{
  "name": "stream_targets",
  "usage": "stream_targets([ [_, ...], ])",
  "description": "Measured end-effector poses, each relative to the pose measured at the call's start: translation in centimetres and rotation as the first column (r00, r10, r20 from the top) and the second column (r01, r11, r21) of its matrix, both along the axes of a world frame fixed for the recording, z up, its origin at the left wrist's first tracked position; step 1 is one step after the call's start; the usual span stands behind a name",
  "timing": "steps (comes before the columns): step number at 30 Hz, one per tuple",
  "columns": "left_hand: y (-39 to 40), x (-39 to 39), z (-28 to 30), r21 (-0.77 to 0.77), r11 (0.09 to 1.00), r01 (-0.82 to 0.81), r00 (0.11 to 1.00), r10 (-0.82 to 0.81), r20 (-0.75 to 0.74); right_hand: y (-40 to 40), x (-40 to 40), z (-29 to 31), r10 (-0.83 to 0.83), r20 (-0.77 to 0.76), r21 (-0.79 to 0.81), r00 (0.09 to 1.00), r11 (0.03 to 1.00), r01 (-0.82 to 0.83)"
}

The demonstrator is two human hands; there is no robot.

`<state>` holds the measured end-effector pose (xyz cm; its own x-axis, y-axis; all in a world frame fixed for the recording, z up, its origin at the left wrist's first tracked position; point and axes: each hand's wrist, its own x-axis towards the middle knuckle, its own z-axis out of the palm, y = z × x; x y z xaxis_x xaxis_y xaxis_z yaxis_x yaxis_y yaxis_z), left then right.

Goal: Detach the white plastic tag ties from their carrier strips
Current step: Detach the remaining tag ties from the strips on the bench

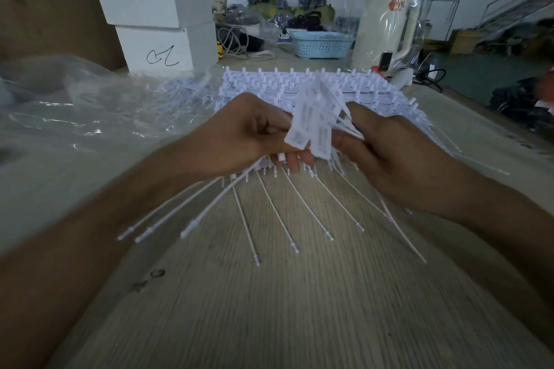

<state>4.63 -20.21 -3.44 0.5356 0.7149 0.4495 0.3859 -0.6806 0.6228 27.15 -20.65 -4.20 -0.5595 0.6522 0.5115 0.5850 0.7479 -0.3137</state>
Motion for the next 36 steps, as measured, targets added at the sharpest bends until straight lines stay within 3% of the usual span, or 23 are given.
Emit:
stream_targets([
  [3, 0.1, 0.1, 0.0, -0.008, 1.0, -0.019, 0.997, 0.019, 0.078, 0.1, 0.3, 0.1, 0.008, -0.04, -0.005, 0.999, 1.0, -0.008],
  [9, -0.1, 0.0, 0.3, -0.022, 1.0, -0.019, 0.994, 0.021, 0.11, 0.1, 0.1, 0.0, 0.026, -0.144, -0.221, 0.989, 0.973, -0.058],
  [12, -0.6, -0.9, 0.7, -0.079, 0.996, 0.038, 0.997, -0.043, -0.059, -0.4, 0.1, -0.2, 0.092, -0.006, -0.137, 0.996, 0.986, -0.092],
  [15, 0.5, -1.7, 0.3, -0.013, 0.992, -0.125, 0.947, 0.115, -0.3, -0.5, 0.2, -0.4, 0.002, 0.204, 0.021, 0.979, 1.0, -0.007],
  [18, 0.9, -2.4, 0.5, -0.059, 0.977, -0.205, 0.885, 0.159, -0.437, -0.6, 0.1, -0.2, 0.031, 0.19, -0.017, 0.981, 0.999, -0.028],
  [22, -0.3, -2.7, 1.7, -0.192, 0.972, -0.135, 0.915, 0.048, -0.401, -0.6, -0.3, -0.1, 0.196, -0.036, -0.266, 0.98, 0.943, -0.198],
  [26, -0.7, -2.5, 1.8, -0.276, 0.955, 0.105, 0.93, -0.192, -0.314, -1.0, 0.0, 0.6, 0.325, -0.059, -0.502, 0.944, 0.807, -0.309],
  [29, -0.9, -2.4, 1.9, -0.328, 0.917, 0.228, 0.924, -0.309, -0.223, -1.3, 0.8, 1.2, 0.328, -0.058, -0.608, 0.943, 0.737, -0.294],
  [32, -0.6, -2.5, 1.7, -0.292, 0.93, 0.221, 0.941, -0.282, -0.185, -1.3, 1.1, 1.4, 0.324, -0.078, -0.64, 0.943, 0.709, -0.297],
  [36, -0.4, -2.1, 1.7, -0.146, 0.985, 0.094, 0.978, -0.119, -0.174, -0.7, 1.1, 1.2, 0.257, -0.106, -0.64, 0.961, 0.722, -0.264],
])
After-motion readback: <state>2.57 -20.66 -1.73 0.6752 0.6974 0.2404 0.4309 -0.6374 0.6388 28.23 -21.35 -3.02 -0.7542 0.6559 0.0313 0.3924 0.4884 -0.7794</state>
